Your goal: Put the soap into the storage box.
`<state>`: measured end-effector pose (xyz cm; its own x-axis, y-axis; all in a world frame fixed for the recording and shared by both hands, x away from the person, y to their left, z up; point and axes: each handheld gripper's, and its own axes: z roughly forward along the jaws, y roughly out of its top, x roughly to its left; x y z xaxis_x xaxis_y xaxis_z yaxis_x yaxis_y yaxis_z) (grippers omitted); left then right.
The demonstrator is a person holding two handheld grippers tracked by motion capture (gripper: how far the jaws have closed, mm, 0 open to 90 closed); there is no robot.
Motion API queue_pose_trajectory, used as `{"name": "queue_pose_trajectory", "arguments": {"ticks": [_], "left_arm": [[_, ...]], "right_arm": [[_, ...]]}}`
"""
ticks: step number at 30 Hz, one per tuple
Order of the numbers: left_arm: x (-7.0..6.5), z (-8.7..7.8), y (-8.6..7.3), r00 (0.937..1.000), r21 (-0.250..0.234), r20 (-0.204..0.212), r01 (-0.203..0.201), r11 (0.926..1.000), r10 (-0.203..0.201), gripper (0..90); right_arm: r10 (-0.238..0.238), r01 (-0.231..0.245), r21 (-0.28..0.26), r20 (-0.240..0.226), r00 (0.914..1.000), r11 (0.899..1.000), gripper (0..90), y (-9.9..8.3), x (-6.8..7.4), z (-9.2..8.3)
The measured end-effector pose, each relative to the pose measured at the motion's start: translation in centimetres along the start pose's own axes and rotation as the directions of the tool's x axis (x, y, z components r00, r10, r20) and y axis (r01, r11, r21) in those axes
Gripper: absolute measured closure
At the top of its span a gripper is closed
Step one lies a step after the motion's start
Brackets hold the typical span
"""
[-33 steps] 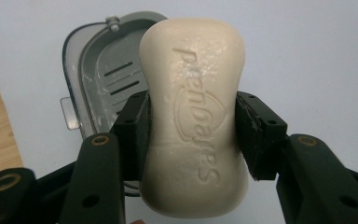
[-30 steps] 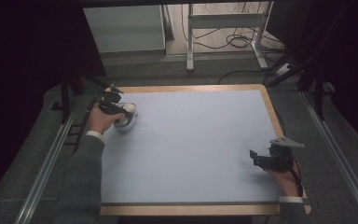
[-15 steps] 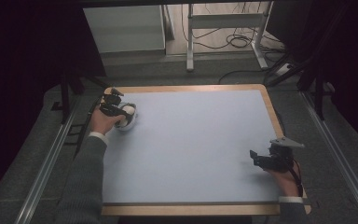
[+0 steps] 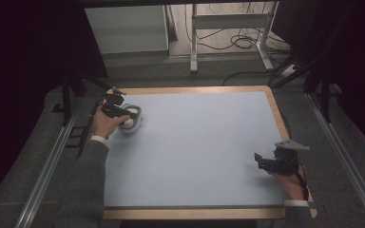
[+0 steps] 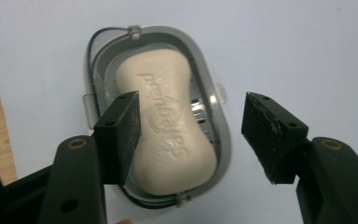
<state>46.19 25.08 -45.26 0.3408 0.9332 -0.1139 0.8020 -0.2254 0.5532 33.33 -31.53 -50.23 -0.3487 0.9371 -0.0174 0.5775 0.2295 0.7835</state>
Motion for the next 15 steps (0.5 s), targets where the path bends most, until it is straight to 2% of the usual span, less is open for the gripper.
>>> {"name": "queue_pose_trajectory", "arguments": {"ticks": [4, 7, 10, 15], "left_arm": [[-1.2, -0.5, -0.4, 0.9989, 0.002, 0.003, -0.047, 0.9989, 0.047, 34.6], [-2.0, -1.0, -0.8, 0.9968, -0.015, 0.035, -0.071, 0.9974, 0.071, 34.5], [-2.8, -1.4, -1.6, 0.9916, -0.026, 0.062, -0.112, 0.9933, 0.114, 34.1], [-3.9, -2.1, -3.2, 0.9833, -0.054, 0.093, -0.152, 0.9869, 0.157, 31.7]], "right_arm": [[0.0, 0.0, -0.002, 0.001, 1.0, 1.0, 8.2, 0.0, 0.0, 0.0], [-0.001, 0.001, -0.003, 0.002, 1.0, 1.0, 8.2, 0.0, -0.1, 0.0], [-0.001, 0.001, -0.003, 0.001, 1.0, 1.0, 8.2, 0.0, 0.1, 0.0], [-0.011, 0.011, -0.009, -0.004, 0.9999, 1.0, 8.2, 0.1, 0.3, -0.1]]}}
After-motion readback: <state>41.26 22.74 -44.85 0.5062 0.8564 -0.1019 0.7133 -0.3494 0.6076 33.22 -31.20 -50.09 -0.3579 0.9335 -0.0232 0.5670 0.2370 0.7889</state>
